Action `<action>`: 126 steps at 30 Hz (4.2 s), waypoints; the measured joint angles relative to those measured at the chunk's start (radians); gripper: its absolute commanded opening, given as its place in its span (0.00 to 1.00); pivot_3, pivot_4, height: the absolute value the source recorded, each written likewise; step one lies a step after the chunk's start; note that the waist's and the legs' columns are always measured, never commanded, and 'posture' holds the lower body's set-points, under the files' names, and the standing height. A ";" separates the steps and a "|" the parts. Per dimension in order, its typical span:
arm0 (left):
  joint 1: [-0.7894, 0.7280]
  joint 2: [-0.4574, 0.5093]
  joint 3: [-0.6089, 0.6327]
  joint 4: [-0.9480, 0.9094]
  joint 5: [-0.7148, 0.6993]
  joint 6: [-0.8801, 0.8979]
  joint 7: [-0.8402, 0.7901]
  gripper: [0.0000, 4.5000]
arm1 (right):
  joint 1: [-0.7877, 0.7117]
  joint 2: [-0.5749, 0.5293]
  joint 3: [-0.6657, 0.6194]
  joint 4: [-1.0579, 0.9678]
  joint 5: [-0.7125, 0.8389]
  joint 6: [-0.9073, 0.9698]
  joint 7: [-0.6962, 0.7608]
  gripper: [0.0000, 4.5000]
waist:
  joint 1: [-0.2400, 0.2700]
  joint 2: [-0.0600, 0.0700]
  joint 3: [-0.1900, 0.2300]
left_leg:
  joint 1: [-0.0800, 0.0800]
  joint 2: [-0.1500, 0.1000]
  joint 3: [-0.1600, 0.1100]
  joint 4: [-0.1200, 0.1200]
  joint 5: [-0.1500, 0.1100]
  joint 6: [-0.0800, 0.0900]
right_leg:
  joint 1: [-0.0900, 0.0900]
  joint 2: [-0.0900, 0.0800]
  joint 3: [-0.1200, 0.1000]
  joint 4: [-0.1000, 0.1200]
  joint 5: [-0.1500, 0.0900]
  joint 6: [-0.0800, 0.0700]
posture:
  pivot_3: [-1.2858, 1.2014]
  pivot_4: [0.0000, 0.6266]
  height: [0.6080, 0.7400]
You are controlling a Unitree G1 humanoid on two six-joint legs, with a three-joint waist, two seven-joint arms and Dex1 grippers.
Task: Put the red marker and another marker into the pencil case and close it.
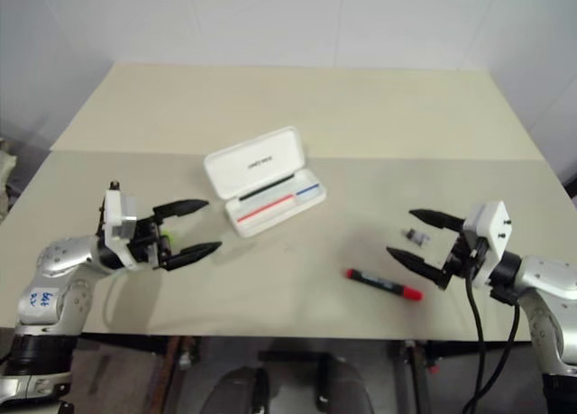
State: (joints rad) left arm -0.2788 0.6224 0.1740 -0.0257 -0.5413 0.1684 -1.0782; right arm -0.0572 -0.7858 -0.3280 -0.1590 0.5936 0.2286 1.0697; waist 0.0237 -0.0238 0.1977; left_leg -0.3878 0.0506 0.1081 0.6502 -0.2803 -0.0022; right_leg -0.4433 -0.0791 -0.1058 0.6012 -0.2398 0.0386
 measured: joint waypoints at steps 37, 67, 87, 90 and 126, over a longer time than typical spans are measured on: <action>-0.347 -0.094 -0.286 0.248 0.308 0.041 0.067 0.42 | -0.018 0.115 0.115 -0.254 -0.014 0.039 -0.169 1.00 | 0.003 0.000 0.000 | -0.001 -0.002 0.000 0.003 0.000 0.001 | 0.000 0.000 -0.001 0.003 0.001 0.001 | 0.52 0.24 1.00; -0.388 -0.047 -0.387 0.308 0.469 0.131 0.042 0.42 | 0.000 0.096 0.114 -0.313 0.007 0.034 -0.189 1.00 | -0.002 -0.001 0.000 | 0.001 -0.002 0.001 0.009 -0.001 0.001 | 0.000 0.001 0.000 0.009 0.000 0.000 | 0.52 0.24 1.00; -0.439 -0.010 -0.447 0.275 0.520 0.175 -0.058 0.00 | -0.034 0.095 0.114 -0.313 0.007 0.033 -0.190 1.00 | 0.009 0.000 -0.001 | -0.001 -0.002 -0.001 0.012 -0.001 0.002 | 0.000 -0.001 0.000 0.009 0.000 0.001 | 0.52 0.24 1.00; -0.438 -0.013 -0.450 0.275 0.528 0.153 -0.059 0.00 | -0.035 0.095 0.114 -0.313 0.007 0.033 -0.190 1.00 | 0.013 0.000 -0.001 | -0.001 -0.002 0.000 0.013 -0.001 0.004 | 0.001 -0.002 0.000 0.009 0.001 0.002 | 0.52 0.24 1.00; -0.503 0.063 -0.580 0.161 0.517 0.178 -0.354 0.00 | -0.055 0.092 0.114 -0.312 0.009 0.036 -0.190 1.00 | 0.000 0.000 0.000 | -0.003 -0.003 0.001 0.015 -0.004 0.004 | 0.000 0.001 0.001 0.009 0.000 0.001 | 0.52 0.24 1.00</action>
State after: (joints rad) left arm -0.7823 0.6857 -0.4063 0.1358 -0.0242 0.3463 -1.4327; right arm -0.1127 -0.6936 -0.2138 -0.4707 0.6022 0.2651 0.8794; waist 0.0235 -0.0240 0.1973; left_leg -0.3904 0.0479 0.1087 0.6649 -0.2838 0.0018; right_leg -0.4437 -0.0779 -0.1049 0.6098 -0.2397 0.0392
